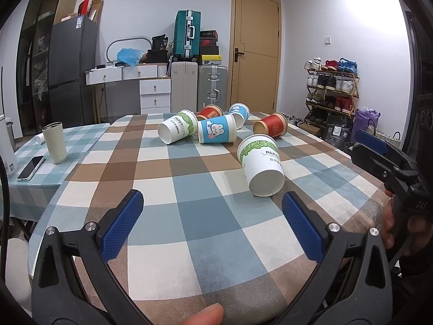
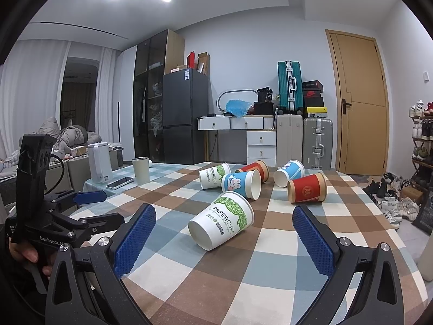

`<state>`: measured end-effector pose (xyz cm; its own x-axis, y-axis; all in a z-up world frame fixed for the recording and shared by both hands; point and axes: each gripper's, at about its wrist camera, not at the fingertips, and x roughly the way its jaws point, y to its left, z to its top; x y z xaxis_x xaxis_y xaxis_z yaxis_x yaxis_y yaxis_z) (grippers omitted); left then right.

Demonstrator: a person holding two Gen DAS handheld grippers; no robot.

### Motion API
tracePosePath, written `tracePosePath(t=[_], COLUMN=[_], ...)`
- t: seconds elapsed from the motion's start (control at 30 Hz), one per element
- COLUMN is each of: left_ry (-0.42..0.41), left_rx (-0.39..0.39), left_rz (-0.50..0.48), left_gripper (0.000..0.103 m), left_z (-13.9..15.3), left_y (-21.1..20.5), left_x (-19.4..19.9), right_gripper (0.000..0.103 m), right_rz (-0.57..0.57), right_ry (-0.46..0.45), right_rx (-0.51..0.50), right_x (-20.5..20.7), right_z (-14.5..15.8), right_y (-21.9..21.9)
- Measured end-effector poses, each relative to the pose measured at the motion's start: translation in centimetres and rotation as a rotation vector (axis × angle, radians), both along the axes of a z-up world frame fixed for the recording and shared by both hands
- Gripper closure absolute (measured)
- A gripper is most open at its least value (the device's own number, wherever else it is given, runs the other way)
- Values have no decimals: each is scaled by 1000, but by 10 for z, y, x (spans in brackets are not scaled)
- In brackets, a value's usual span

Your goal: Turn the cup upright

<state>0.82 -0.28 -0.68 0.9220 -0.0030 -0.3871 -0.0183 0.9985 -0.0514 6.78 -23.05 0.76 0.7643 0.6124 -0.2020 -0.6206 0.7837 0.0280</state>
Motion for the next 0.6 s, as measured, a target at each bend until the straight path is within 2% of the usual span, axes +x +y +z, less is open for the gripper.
tracePosePath(t=[0.6], left_ry=[1], left_rx=[-1], left_rz=[-1], left_gripper=[1], left_z=[0], left_y=[0], left_x=[0], right_gripper=[0], right_rz=[1], right_ry=[-3], right_rx=[-5], right_x=[-2], right_z=[-1], right_y=[2])
